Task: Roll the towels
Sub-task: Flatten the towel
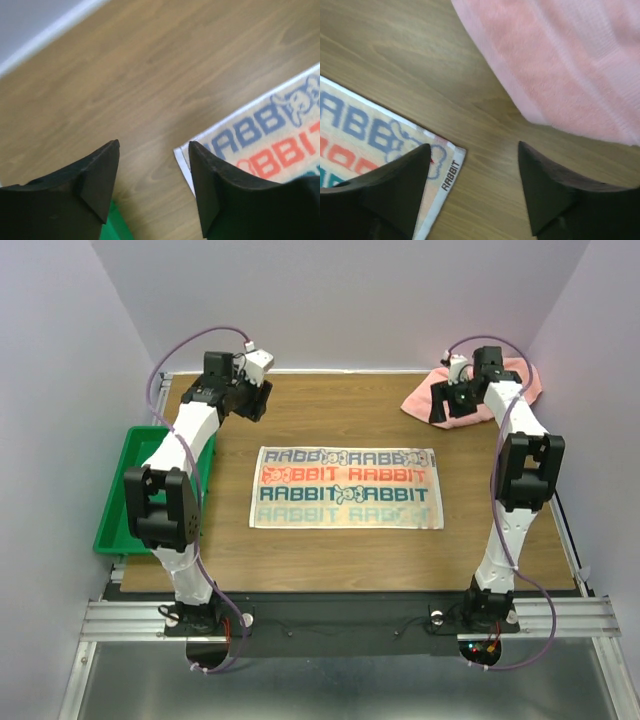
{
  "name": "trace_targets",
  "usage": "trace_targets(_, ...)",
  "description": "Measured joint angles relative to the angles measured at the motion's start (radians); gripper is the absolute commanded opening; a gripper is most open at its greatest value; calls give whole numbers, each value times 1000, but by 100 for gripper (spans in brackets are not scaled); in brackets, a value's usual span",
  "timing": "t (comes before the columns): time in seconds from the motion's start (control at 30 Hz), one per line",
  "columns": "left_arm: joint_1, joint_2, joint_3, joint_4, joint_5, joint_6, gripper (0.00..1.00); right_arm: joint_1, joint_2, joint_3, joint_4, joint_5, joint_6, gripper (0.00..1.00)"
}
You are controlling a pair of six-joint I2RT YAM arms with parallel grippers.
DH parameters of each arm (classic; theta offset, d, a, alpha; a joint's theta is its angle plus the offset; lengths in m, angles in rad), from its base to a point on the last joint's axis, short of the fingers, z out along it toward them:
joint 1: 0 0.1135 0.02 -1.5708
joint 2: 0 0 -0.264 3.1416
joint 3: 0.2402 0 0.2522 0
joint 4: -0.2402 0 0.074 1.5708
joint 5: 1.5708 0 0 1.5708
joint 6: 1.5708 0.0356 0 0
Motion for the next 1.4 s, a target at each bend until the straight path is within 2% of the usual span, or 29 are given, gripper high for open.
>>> trace_targets(0.07, 0, 48, -4, -40, 2, 10, 49, 0, 16, -25, -11, 13, -3, 64)
trace_targets(0.1, 0, 64, -4, -55, 2, 13, 48, 0, 19, -37, -16, 21, -5, 58)
trace_targets(0.17, 0, 101, -4, -81, 8, 18, 45, 0, 23, -76, -19, 32, -12, 55)
trace_targets(0.47, 0, 169, -4, -121, 13, 19, 45, 6, 48, -139, -35, 37, -27, 54)
trace_targets(0.73, 0, 211, -4, -139, 15, 21, 45, 7, 91, -138, -35, 15, -23, 48)
trace_targets(0.93, 0, 219, -4, -138, 16, 21, 45, 18, 91, -145, -45, -17, -23, 34)
trace_targets(1.1, 0, 246, -4, -140, 25, 21, 48, 28, 98, -145, -74, -49, -29, 16)
trace_targets(1.2, 0, 267, -4, -145, 32, 23, 47, 33, 101, -145, -86, -60, -32, 2)
trace_targets(1.4, 0, 278, -4, -158, 51, 27, 47, 32, 101, -144, -88, -65, -34, 1)
